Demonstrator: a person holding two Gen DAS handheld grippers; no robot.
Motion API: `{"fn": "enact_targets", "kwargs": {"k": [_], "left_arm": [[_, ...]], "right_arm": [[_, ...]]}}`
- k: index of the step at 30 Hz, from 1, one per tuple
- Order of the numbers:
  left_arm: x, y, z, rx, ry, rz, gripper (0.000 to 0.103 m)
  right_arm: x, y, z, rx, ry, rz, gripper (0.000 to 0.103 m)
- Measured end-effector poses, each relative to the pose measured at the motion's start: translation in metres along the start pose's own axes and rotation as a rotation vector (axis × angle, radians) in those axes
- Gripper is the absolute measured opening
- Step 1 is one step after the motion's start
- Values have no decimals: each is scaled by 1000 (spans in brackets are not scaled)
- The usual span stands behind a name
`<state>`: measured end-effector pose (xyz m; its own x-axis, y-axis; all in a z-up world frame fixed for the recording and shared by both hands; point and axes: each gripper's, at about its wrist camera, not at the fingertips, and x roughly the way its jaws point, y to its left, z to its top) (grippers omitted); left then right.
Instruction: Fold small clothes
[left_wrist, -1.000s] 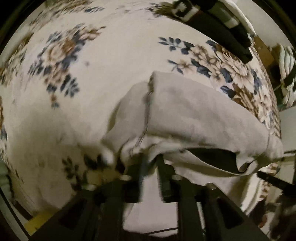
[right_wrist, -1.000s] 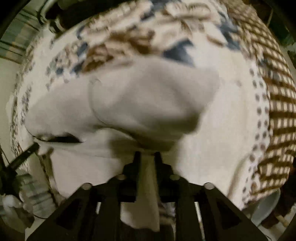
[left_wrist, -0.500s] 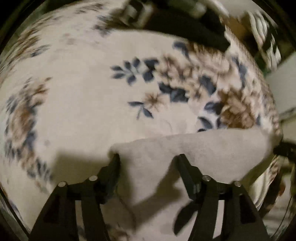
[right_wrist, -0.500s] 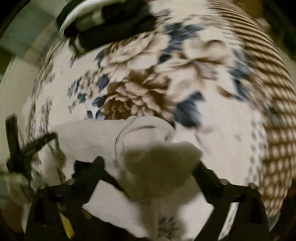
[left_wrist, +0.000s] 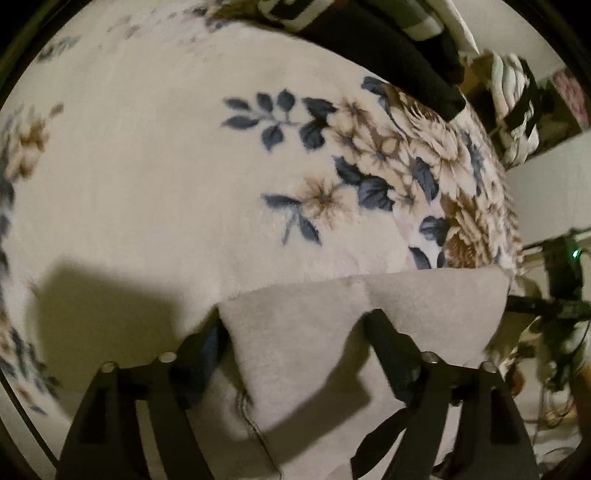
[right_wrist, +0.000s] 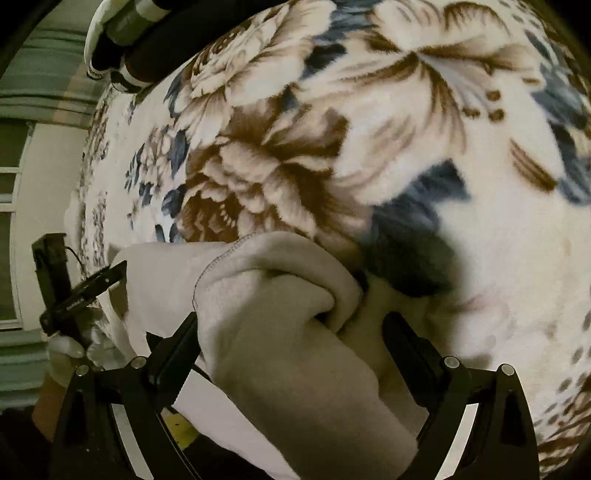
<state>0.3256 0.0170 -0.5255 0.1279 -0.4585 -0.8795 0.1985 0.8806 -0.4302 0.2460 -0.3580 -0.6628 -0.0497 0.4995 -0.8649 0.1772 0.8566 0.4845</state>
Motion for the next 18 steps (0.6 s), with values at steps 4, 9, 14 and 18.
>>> {"fn": "enact_targets", "kwargs": {"k": [4,9,14,18], "left_arm": [[-1,-5,2,-23,-38,4,75],[-8,-22,2,9,-98,19,19],[-29,-38,10,29,-144,60,18],[-45,-50,39,48,-177,52,17]], "right_arm": [[4,2,1,26,-28,53,85],[5,19,1,2,-83,79,42],[-5,28,1,20,-123,62,34],[-28,35,9,34,-166,74,32]]}}
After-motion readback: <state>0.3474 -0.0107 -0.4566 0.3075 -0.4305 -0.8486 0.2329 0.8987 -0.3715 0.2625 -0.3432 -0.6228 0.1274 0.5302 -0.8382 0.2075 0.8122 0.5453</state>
